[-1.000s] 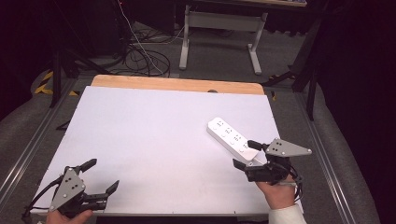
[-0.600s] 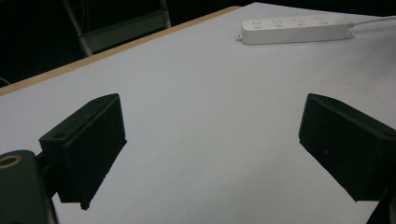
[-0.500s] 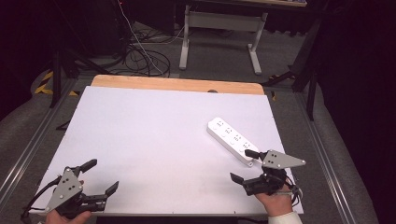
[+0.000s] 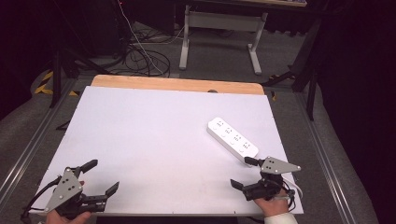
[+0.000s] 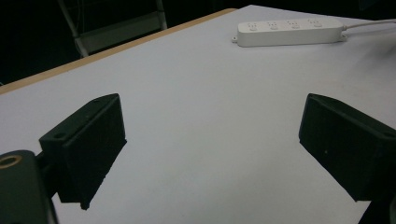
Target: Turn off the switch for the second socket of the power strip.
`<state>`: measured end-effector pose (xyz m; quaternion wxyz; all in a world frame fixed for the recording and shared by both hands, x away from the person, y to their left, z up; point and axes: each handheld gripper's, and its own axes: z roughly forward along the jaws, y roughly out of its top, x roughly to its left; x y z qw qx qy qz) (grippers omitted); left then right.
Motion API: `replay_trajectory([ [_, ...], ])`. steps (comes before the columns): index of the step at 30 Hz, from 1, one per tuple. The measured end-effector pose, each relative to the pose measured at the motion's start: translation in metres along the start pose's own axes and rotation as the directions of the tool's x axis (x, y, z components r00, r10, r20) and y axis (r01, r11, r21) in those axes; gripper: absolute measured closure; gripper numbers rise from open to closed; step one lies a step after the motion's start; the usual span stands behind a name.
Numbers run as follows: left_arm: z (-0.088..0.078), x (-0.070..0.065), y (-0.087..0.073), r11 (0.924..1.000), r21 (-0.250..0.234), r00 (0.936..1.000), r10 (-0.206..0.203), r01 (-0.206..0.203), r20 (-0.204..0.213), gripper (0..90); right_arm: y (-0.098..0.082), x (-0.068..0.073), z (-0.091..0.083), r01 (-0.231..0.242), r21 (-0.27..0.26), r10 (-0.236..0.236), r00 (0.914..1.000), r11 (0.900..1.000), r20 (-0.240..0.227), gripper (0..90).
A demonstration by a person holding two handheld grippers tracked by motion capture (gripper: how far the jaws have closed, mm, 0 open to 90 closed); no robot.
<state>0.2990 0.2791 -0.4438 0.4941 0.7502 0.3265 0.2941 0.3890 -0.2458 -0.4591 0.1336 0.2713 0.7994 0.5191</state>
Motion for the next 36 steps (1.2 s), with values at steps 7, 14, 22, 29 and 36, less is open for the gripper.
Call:
replay_trajectory([
  [7,0.001,0.000,-0.001,1.0000,0.004,1.0000,0.007,-0.007,-0.006,7.8,-0.012,0.002,0.007,-0.020,0.057,0.019,0.9996,0.998,0.021,0.8],
  [14,0.003,0.001,-0.001,0.9998,0.019,0.9999,-0.011,0.011,-0.005,7.4,-0.019,0.003,0.015,-0.038,0.115,0.038,0.9993,0.993,0.006,0.4],
  [22,0.004,0.003,-0.002,0.9996,0.029,0.9999,-0.004,0.005,-0.014,7.3,-0.016,0.004,0.011,-0.019,0.063,0.018,0.9997,0.998,0.016,0.4],
  [29,0.005,0.003,-0.003,0.9996,0.030,0.9997,0.000,0.001,-0.023,7.3,-0.013,0.006,0.006,0.029,0.020,-0.030,0.9977,0.999,0.061,0.7],
  [36,0.004,0.003,-0.003,0.9995,0.031,0.9998,0.000,0.001,-0.022,7.3,-0.011,0.007,0.004,0.057,0.020,-0.059,0.9948,0.998,0.083,0.7],
])
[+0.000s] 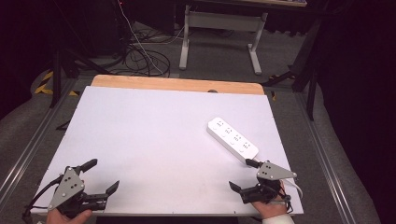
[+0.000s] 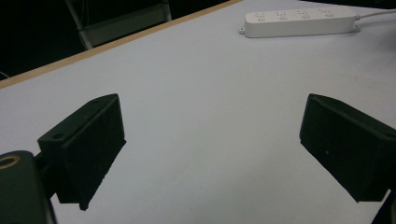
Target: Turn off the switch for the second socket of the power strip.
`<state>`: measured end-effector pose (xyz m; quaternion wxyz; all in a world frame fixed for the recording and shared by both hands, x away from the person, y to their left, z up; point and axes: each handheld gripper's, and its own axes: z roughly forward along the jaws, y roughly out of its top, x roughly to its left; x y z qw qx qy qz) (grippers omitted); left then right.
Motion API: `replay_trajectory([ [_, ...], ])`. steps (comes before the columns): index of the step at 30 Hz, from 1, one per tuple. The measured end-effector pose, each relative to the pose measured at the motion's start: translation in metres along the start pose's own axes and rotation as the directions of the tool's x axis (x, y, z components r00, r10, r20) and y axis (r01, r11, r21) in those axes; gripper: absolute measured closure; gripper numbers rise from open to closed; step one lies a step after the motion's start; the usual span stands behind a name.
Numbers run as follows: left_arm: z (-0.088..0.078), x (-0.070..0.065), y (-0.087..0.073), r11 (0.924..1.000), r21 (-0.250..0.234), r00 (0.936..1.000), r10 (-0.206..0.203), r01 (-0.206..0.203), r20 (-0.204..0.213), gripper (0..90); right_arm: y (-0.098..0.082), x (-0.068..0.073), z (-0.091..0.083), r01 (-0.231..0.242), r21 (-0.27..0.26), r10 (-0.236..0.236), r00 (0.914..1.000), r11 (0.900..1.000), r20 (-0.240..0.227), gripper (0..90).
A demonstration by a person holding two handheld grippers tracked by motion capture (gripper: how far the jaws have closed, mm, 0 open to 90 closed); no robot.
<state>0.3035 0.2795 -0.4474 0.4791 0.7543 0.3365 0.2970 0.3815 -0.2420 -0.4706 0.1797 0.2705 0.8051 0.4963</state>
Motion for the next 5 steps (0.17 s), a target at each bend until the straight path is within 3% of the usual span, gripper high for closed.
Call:
replay_trajectory([
  [5,0.0004,0.0008,0.0000,1.0000,0.003,1.0000,0.003,-0.003,-0.001,7.4,0.0023,0.0004,-0.0023,-0.003,-0.002,0.003,1.0000,1.000,-0.009,1.0],
])
